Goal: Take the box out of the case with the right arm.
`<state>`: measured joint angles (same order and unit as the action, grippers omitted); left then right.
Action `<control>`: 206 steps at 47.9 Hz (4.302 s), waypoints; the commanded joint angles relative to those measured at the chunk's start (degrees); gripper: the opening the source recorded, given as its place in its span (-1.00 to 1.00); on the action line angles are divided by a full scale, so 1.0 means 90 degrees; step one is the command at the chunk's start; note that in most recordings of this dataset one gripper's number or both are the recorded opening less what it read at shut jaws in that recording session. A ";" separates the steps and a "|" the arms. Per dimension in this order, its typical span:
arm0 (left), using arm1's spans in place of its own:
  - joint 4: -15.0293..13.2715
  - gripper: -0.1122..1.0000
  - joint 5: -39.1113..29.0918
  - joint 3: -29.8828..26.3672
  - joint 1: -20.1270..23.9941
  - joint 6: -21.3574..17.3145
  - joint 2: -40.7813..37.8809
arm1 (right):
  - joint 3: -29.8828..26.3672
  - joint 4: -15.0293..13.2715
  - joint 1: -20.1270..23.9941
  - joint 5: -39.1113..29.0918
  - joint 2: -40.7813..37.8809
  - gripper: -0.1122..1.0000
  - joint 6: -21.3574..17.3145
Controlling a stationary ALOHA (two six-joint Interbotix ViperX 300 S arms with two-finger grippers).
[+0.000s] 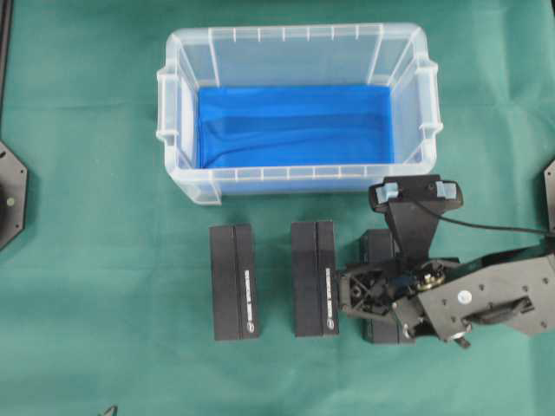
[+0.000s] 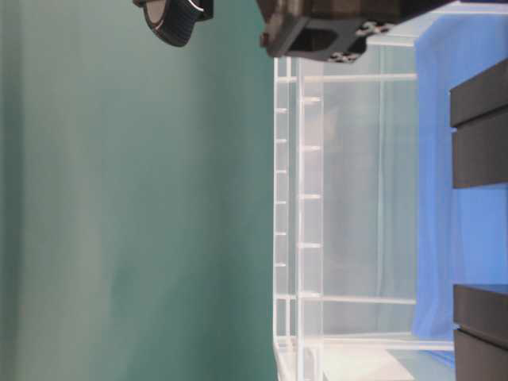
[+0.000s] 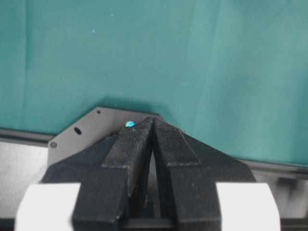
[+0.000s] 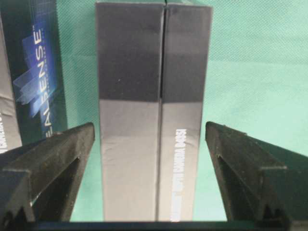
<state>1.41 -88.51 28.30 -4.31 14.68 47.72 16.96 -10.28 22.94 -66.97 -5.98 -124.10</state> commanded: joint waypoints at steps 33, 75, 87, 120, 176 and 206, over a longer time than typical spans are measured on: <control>0.0020 -0.80 0.0020 -0.0068 0.0029 -0.0010 0.0000 | -0.2119 -0.0508 -0.0068 -0.3213 0.1094 0.79 0.0508; 0.0020 -0.80 0.0020 -0.0068 0.0029 0.0010 -0.0020 | 0.0371 -0.0420 0.0537 -0.2969 0.3252 0.79 -0.0322; 0.0020 -0.80 0.0020 -0.0068 0.0029 0.0000 0.0000 | 0.0430 -0.0479 0.0488 -0.2939 0.3340 0.75 -0.0283; 0.0020 -0.80 0.0020 -0.0068 0.0029 0.0000 0.0000 | 0.0811 -0.0703 -0.2959 -0.2109 0.3975 0.72 0.3613; 0.0020 -0.80 0.0020 -0.0059 0.0029 -0.0029 0.0000 | 0.0811 -0.0518 -0.3408 -0.1943 0.3936 0.71 0.4004; 0.0020 -0.80 0.0020 -0.0059 0.0029 -0.0039 0.0000 | 0.0801 -0.0518 -0.3428 -0.1953 0.3926 0.71 0.4004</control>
<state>1.41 -88.51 28.30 -4.31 14.41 47.90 24.96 -14.77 -7.73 -84.73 29.18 -87.98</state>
